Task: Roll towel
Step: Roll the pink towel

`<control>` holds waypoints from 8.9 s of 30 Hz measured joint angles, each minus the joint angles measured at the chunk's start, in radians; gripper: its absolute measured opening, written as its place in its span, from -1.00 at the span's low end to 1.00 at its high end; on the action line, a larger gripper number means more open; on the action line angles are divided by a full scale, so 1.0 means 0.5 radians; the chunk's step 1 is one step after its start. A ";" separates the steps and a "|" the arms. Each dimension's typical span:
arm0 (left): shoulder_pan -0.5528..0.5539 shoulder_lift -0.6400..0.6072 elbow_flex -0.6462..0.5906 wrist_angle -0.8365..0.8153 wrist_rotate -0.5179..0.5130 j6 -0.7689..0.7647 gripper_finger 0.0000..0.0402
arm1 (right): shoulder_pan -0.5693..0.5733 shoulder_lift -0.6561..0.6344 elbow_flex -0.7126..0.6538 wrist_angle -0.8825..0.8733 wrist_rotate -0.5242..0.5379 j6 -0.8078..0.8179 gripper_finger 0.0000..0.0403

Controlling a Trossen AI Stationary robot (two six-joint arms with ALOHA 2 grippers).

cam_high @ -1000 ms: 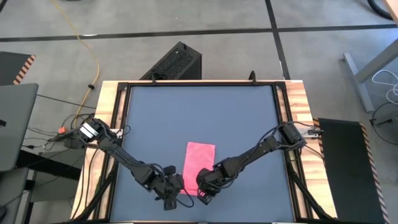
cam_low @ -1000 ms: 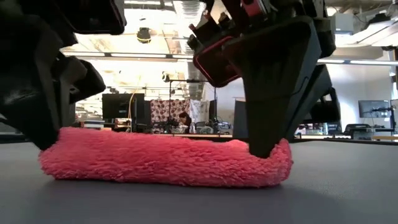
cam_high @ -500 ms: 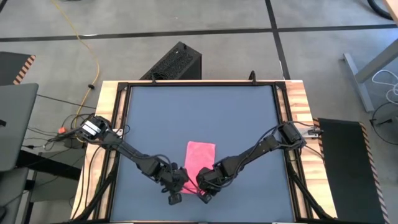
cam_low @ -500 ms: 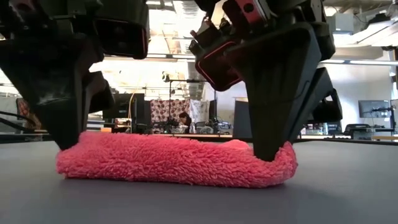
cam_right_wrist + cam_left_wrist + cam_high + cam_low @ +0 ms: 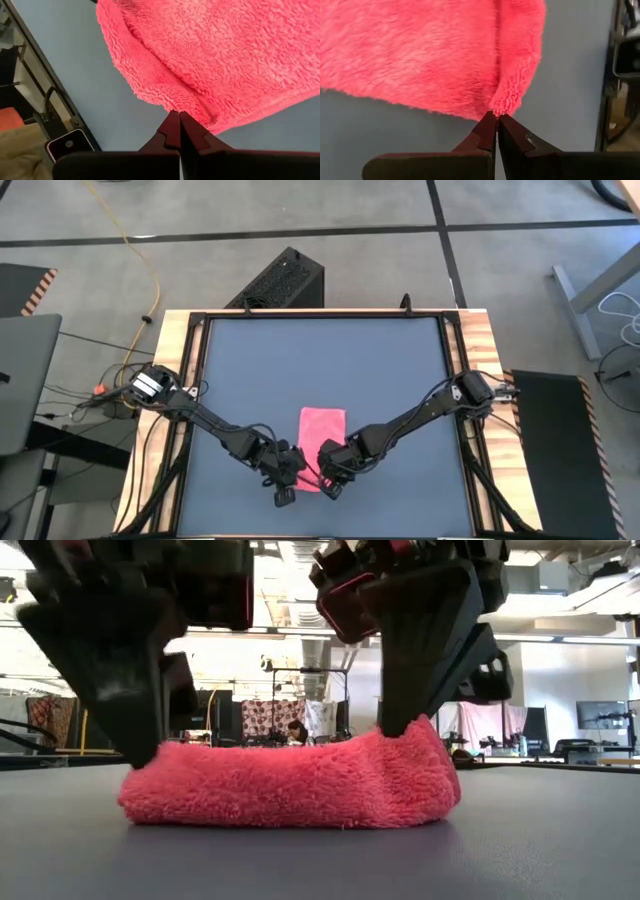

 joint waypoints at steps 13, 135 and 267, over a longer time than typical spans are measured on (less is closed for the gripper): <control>0.066 -0.014 -0.617 1.116 0.138 -0.512 -1.00 | 0.037 0.001 -0.080 -0.104 -0.026 0.105 -0.93; 0.372 -0.156 -0.457 0.853 0.459 0.597 -0.28 | 0.124 0.004 -0.219 0.102 0.213 0.103 -0.72; 0.097 0.177 -0.303 0.974 0.411 -0.101 -1.00 | 0.150 -0.081 -0.218 0.150 0.579 0.211 -0.51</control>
